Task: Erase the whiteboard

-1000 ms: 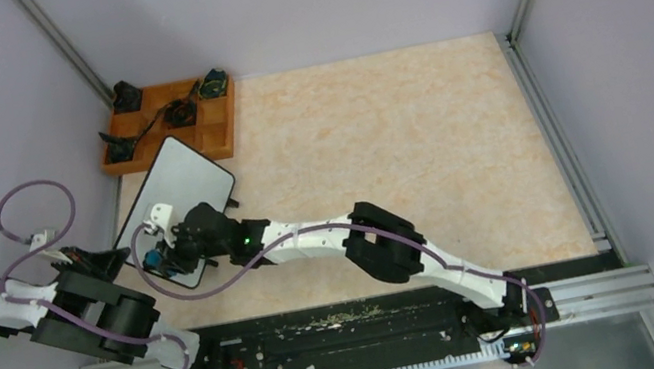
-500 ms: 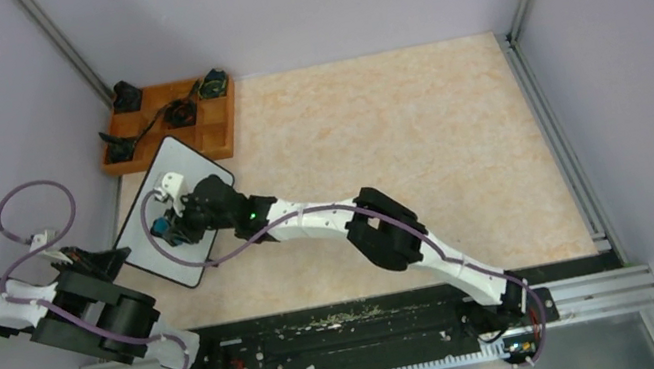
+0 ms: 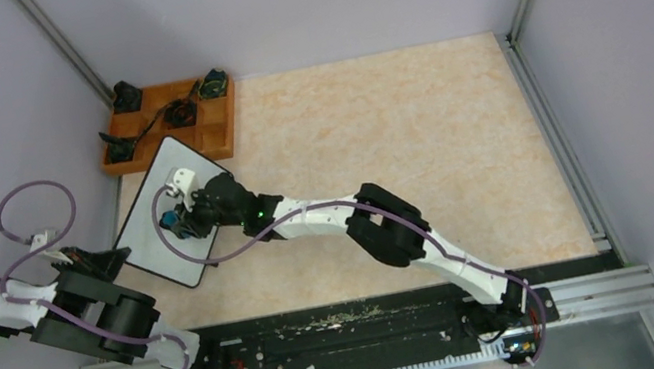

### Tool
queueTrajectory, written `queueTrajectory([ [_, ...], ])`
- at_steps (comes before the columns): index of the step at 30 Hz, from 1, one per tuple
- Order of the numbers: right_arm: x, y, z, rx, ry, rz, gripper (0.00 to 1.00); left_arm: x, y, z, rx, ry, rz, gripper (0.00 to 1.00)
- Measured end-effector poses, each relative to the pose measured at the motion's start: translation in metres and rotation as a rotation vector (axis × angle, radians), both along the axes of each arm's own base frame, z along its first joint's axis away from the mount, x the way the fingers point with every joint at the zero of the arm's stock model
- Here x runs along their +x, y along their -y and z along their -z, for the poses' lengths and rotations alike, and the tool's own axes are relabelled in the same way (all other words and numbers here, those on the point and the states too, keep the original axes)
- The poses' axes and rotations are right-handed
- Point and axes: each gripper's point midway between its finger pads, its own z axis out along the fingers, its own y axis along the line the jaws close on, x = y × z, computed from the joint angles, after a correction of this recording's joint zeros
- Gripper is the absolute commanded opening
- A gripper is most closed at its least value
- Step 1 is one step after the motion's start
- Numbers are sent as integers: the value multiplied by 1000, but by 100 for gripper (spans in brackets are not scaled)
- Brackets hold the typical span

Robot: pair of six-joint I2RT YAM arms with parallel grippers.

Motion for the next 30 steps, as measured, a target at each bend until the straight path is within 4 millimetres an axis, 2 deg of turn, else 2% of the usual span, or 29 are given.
queueTrajectory([
  [8, -13, -4, 1, -7, 13, 14, 0, 0, 0, 0, 0, -1, -1, 0],
  [18, -62, -16, 13, -23, 7, -52, 0, 0, 0, 0, 2, 0, -1, 0],
  [30, -67, -18, 14, -25, 6, -61, 0, 0, 0, 0, 2, 0, -1, 0],
])
